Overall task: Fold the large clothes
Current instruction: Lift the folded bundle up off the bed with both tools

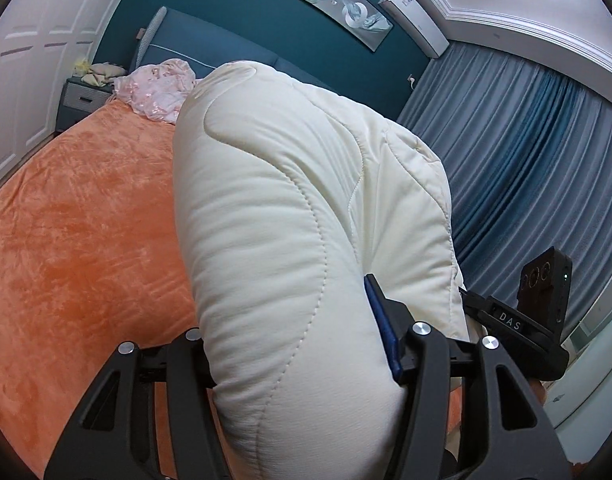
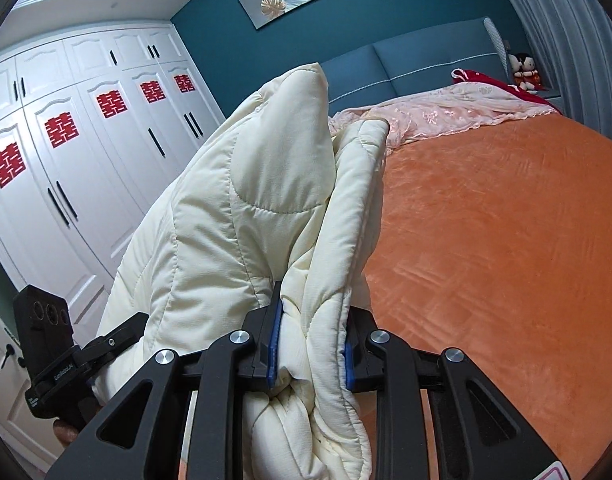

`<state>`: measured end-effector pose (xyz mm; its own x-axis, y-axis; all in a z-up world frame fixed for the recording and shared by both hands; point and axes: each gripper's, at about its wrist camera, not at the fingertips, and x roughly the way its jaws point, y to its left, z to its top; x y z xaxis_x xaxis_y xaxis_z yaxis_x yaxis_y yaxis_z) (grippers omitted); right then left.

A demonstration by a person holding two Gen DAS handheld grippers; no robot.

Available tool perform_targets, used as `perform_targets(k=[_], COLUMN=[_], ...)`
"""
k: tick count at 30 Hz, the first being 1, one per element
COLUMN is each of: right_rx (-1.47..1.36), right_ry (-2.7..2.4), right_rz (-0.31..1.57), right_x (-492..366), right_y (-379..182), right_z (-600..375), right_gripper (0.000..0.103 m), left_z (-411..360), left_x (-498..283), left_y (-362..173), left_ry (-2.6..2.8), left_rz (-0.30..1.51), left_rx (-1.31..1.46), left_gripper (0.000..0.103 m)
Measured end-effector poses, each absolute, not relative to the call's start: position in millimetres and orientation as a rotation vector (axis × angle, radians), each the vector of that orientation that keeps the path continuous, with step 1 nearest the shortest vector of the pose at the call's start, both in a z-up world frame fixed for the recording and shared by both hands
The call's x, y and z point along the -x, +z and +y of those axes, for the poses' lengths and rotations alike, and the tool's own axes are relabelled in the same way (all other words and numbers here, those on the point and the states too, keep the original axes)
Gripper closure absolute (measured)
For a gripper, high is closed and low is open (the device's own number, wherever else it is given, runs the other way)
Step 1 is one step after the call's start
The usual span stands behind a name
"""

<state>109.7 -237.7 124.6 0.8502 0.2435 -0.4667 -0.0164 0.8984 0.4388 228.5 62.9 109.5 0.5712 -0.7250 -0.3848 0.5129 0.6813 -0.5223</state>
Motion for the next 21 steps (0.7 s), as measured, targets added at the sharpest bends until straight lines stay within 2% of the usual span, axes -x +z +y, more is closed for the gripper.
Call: perform_targets(k=[9,17,21], right_rx=[-0.420,-0.437,-0.439], right_ry=[0.088,0.035,0.024], right_rz=[0.695,0.877,0.942], right_x=[-186.8,-220.0,-225.5], right_y=[52.2,-40.8,-77.2], right_z=[-224.6,-227.1,-225.6], right_gripper=[0.080,0.079,0.074], left_z=[65.4,50.2,52.8], left_x=[-283.2,-307.4,-307.6], left_y=[31.9,-53.7,-87.9], left_ry=[-0.685,-0.614,-0.576], left_rz=[0.747,0.902,0.951], left_rx=[0.422,0.413,0.425], left_gripper=[0.049,0.049,0.043])
